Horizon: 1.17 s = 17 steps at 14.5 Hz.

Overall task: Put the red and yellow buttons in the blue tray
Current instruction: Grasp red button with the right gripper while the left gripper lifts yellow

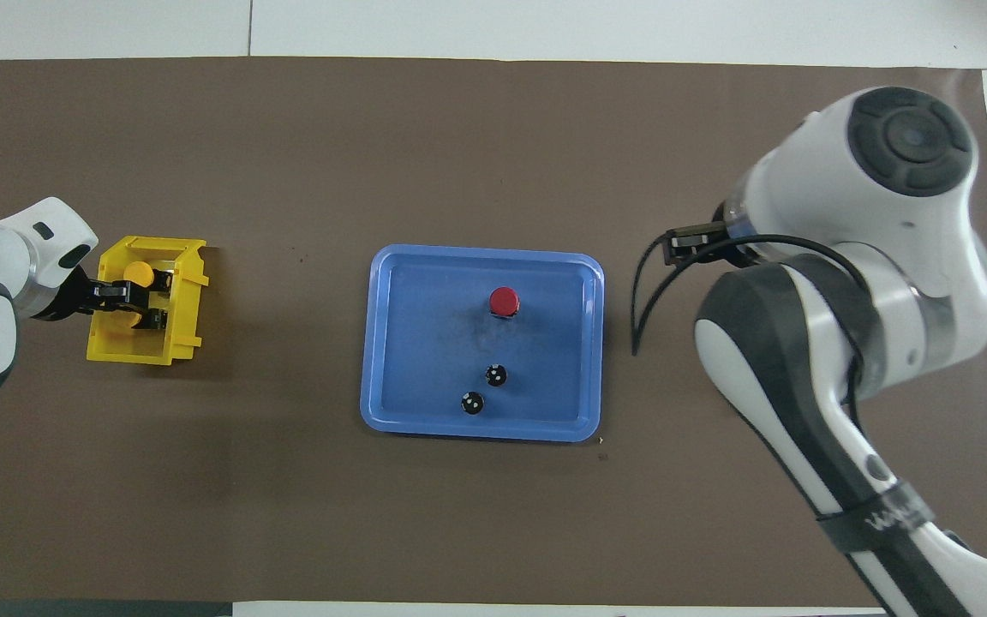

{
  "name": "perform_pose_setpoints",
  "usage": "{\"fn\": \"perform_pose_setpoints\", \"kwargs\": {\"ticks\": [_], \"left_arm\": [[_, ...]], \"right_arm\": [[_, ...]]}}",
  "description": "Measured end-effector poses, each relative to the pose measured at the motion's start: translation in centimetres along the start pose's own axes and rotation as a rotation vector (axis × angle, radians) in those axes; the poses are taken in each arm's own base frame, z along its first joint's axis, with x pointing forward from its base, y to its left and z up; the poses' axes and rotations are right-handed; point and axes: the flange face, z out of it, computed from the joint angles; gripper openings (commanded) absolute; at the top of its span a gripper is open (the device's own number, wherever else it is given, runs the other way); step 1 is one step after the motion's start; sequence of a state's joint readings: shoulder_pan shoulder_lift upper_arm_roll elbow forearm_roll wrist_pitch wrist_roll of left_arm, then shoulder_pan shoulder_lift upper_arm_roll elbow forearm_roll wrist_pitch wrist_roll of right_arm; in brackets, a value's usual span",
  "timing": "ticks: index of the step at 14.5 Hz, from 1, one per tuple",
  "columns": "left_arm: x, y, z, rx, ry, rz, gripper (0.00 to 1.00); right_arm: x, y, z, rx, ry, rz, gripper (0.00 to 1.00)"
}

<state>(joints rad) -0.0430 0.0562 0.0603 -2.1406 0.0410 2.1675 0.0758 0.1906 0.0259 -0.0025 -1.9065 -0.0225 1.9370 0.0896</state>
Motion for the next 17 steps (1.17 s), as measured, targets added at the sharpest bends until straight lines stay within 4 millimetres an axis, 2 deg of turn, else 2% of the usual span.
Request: {"fn": "perform_pose_setpoints", "kwargs": {"ticks": [2, 3, 5, 8, 10, 13, 17], "left_arm": [[0.0, 0.3, 0.0, 0.0, 0.001, 0.005, 0.71], [0.0, 0.4, 0.0, 0.0, 0.002, 0.007, 0.71], [0.0, 0.5, 0.1, 0.0, 0.005, 0.009, 0.7], [-0.2, 0.6, 0.5, -0.001, 0.002, 0.01, 0.7], [-0.4, 0.6, 0.8, -0.001, -0.003, 0.011, 0.7], [-0.5, 0.8, 1.0, -0.002, -0.005, 0.013, 0.7], [-0.5, 1.3, 1.1, -0.001, 0.0, 0.023, 0.53]], "right_arm": [[-3.6, 5.5, 1.7, 0.002, -0.01, -0.042, 0.68], [-5.0, 7.1, 2.9, 0.002, -0.003, -0.056, 0.68], [-6.9, 8.8, 5.4, 0.003, -0.004, -0.084, 0.68], [-8.0, 11.7, 7.7, 0.002, 0.001, -0.11, 0.67], [-8.5, 12.4, 9.4, 0.0, 0.013, -0.099, 0.66], [-9.0, 12.1, 11.4, 0.002, 0.005, -0.104, 0.66], [-9.7, 11.8, 12.5, 0.006, -0.013, -0.108, 0.66]]}}
